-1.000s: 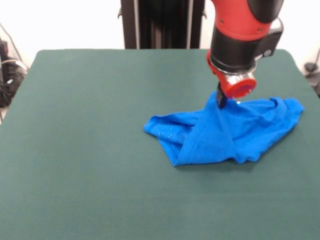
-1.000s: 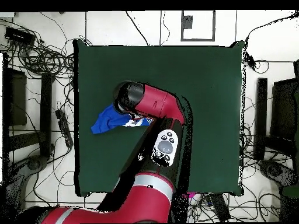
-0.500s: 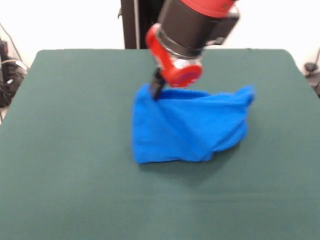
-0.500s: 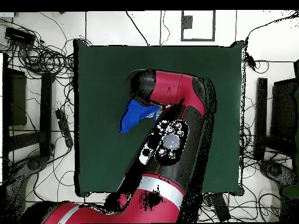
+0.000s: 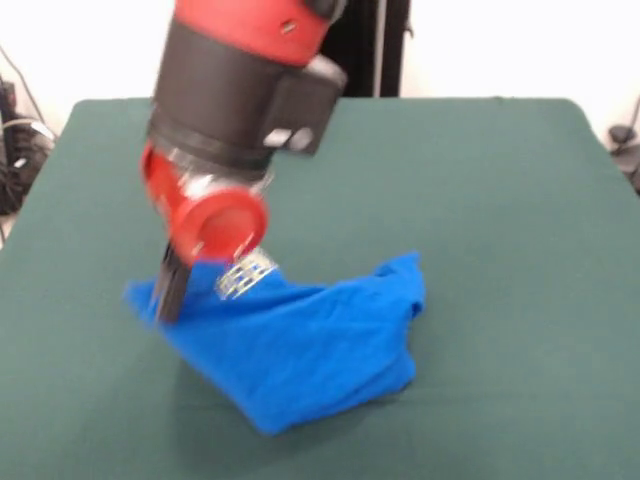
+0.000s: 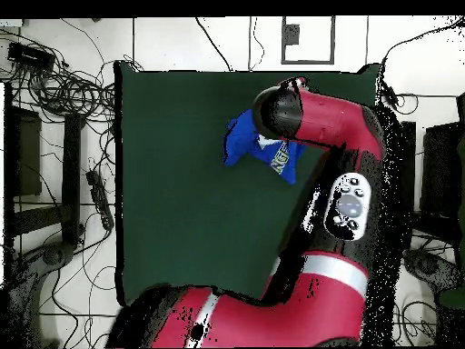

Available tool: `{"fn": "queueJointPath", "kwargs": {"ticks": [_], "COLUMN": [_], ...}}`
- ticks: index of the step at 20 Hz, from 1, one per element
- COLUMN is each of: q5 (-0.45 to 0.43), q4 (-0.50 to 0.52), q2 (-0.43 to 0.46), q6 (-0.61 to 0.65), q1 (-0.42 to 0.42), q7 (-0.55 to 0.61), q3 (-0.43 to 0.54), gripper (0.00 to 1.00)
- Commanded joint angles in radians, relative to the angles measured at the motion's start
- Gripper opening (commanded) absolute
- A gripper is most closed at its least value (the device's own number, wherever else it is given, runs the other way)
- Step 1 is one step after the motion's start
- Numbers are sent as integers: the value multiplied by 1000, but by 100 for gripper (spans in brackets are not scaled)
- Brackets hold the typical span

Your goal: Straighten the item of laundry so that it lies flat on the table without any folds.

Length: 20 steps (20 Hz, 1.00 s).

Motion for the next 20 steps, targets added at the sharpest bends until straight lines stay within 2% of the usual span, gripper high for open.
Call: {"fn": "queueJointPath", "kwargs": {"ticks": [1, 3, 4, 7, 9, 12, 13, 18, 19, 20], "q5": [-43, -87, -112, -162, -185, -226, -240, -293, -300, -297], "q4": [82, 82, 65, 6, -48, -102, -135, -213, -214, -222], "q2": [63, 70, 80, 98, 111, 124, 136, 179, 176, 177], "q6": [-226, -243, -244, -180, -89, -37, -12, 56, 99, 141], "q1": [-153, -193, -196, -170, -135, -107, -88, -107, -117, -116], "q7": [-408, -430, -422, -382, -348, -320, -283, -288, -294, -301], "q3": [546, 627, 633, 578, 500, 422, 370, 335, 345, 341], "gripper": [0, 0, 0, 0, 0, 0, 0, 0, 100, 100]}}
